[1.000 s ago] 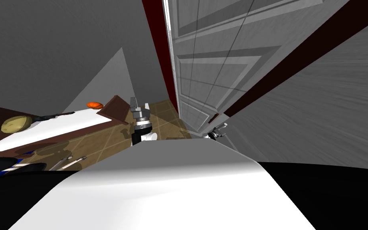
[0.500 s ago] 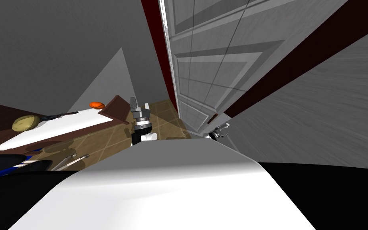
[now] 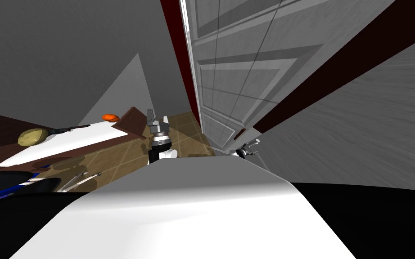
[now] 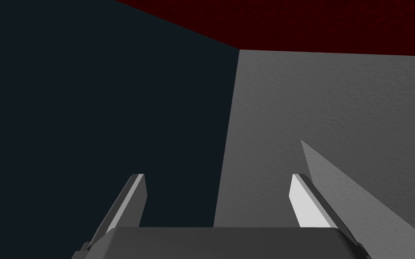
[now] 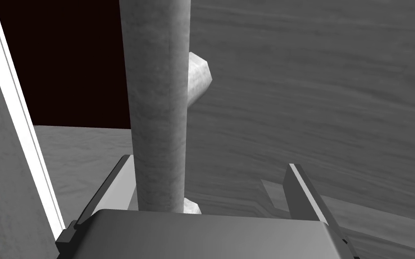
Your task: Push the door open
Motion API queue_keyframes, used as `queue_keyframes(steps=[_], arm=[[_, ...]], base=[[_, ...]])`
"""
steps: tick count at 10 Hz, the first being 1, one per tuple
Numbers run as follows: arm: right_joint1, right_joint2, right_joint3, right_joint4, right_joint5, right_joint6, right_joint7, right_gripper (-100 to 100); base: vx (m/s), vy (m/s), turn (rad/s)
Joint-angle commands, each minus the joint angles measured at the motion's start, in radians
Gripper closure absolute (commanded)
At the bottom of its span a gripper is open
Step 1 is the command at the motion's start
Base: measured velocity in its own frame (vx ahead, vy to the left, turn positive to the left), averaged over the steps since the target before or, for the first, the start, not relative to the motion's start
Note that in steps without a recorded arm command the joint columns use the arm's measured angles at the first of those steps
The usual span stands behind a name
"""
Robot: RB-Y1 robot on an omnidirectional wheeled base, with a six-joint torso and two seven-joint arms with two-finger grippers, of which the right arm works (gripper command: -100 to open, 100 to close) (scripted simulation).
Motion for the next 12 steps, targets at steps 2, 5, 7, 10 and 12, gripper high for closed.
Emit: queue_keyframes(steps=[2, 5, 7, 10, 12], arm=[[0.022, -0.022, -0.035, 0.023, -0.015, -0.033, 0.001, 100], [0.022, -0.022, -0.035, 0.023, -0.015, -0.033, 0.001, 100], [0.022, -0.022, -0.035, 0.023, -0.015, -0.033, 0.001, 100], [0.022, -0.022, -0.035, 0.023, -0.015, -0.033, 0.001, 100], [-0.018, -0.021, -0.043, 0.036, -0.040, -0.044, 0.012, 100]], base=[[-0.005, -0.061, 0.051], [0.013, -0.023, -0.018], [-0.002, 0.008, -0.001], [-0.007, 0.007, -0.003], [0.036, -0.125, 0.114]])
